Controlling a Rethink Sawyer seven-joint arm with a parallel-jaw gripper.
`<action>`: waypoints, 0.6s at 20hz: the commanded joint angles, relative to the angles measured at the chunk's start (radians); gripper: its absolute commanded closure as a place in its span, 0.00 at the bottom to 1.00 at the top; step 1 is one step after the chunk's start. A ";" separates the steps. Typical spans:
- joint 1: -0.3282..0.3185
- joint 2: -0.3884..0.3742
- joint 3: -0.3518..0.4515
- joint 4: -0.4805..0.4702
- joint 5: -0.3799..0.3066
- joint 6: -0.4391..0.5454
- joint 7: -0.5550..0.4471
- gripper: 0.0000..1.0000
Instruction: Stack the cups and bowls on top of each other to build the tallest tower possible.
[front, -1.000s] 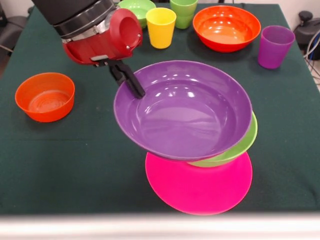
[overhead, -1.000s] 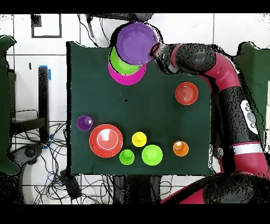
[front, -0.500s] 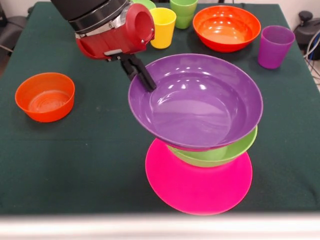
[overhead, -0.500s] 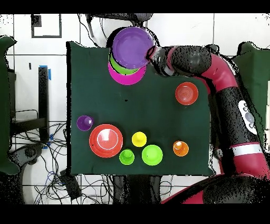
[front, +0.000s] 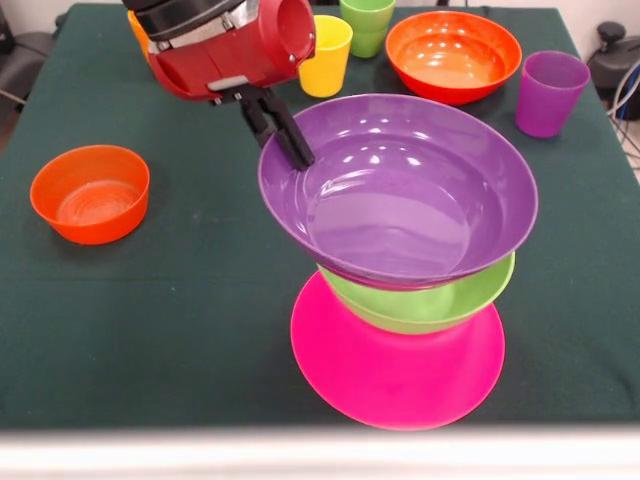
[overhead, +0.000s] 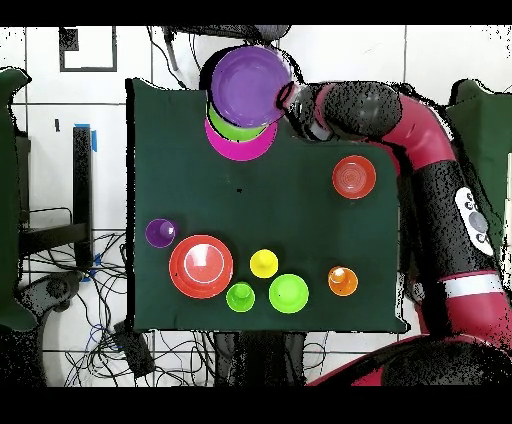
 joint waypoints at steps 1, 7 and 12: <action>0.044 -0.011 0.014 0.023 -0.046 -0.031 -0.178 1.00; 0.043 -0.012 0.013 0.056 -0.056 -0.072 -0.155 1.00; 0.040 -0.014 0.011 0.096 -0.065 -0.117 -0.133 1.00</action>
